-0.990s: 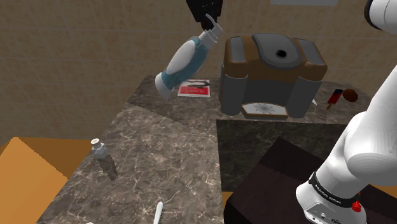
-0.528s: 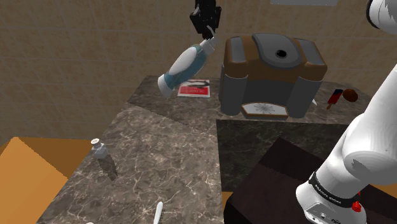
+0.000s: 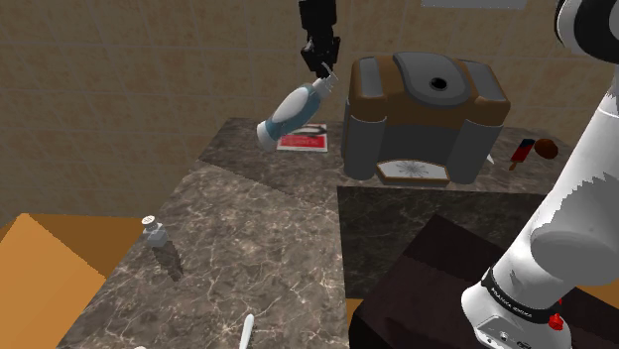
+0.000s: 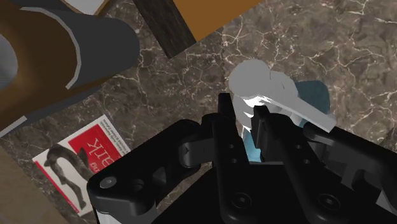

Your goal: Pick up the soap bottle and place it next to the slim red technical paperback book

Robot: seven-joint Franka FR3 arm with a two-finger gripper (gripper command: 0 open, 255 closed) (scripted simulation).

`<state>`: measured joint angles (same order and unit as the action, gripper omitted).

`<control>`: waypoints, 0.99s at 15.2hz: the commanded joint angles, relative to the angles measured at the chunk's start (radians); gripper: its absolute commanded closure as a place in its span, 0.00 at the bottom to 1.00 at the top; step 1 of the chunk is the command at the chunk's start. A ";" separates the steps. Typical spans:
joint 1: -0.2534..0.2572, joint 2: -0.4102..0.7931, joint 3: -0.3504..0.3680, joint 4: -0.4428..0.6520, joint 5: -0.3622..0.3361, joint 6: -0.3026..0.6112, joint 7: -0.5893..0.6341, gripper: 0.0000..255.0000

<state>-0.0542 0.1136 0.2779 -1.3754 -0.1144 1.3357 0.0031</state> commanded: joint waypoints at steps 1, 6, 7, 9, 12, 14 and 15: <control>-0.018 0.034 -0.016 0.014 -0.012 0.023 -0.034 1.00; -0.055 0.125 -0.047 0.049 -0.037 0.085 -0.100 1.00; -0.062 0.146 -0.053 0.061 -0.042 0.095 -0.112 1.00; -0.075 0.192 -0.064 0.091 -0.052 0.113 -0.137 1.00; -0.094 0.268 -0.080 0.151 -0.066 0.132 -0.173 1.00; -0.104 0.326 -0.091 0.204 -0.075 0.140 -0.196 1.00; -0.109 0.357 -0.096 0.234 -0.080 0.142 -0.208 1.00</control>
<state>-0.1595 0.4372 0.1871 -1.1786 -0.1887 1.4791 -0.1925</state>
